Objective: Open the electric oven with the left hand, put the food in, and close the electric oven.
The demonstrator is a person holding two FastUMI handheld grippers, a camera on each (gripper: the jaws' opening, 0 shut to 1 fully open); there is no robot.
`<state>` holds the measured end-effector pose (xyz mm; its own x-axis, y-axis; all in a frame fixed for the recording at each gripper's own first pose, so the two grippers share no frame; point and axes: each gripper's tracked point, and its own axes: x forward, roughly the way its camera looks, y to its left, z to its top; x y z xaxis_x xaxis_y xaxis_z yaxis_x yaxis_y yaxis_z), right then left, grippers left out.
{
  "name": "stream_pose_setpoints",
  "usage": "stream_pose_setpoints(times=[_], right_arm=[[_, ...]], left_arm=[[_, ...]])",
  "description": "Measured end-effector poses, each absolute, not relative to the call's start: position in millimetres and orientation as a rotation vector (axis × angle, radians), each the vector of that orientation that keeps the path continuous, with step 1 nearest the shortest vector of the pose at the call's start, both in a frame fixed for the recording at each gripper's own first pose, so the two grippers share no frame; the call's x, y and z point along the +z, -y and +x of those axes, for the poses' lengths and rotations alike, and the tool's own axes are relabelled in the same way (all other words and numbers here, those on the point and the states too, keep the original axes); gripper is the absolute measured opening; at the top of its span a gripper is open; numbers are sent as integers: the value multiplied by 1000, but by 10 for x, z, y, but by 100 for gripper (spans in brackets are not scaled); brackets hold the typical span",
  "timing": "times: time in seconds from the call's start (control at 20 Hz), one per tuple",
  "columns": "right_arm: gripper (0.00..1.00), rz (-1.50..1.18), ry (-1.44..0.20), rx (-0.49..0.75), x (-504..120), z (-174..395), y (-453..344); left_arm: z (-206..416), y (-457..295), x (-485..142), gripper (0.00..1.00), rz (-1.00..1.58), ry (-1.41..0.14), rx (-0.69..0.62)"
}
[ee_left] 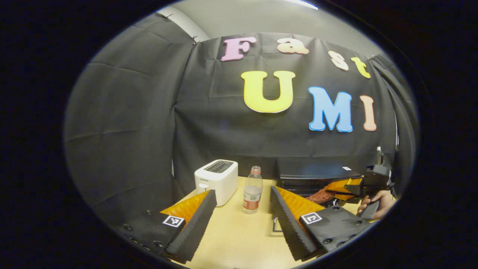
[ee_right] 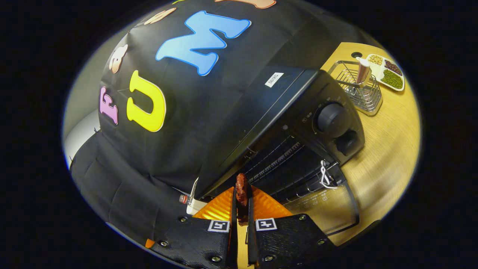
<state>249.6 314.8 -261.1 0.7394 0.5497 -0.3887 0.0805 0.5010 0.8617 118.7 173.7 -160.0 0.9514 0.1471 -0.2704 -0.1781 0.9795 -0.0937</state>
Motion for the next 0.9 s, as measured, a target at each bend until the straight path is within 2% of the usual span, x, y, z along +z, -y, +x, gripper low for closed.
stream_pose_setpoints(times=[0.2, 0.65, 0.7, 0.8, 0.9], right_arm=[[11, 997, -688, 293, -2756, 2651, -3256], [13, 920, -652, 222, -3014, 2848, -3176], [16, 890, -643, 212, -3036, 2867, -3130], [22, 830, -654, 168, -3135, 2854, -3029], [40, 799, -664, 155, -3179, 2846, -2963]], left_arm=[[1160, -1842, -1660, 98, -123, -286, 182], [1163, -1946, -1742, 100, -115, -315, 205], [1163, -1936, -1757, 98, -115, -316, 206], [1171, -1906, -1760, 100, -114, -315, 205], [1170, -1869, -1771, 98, -108, -317, 201]])
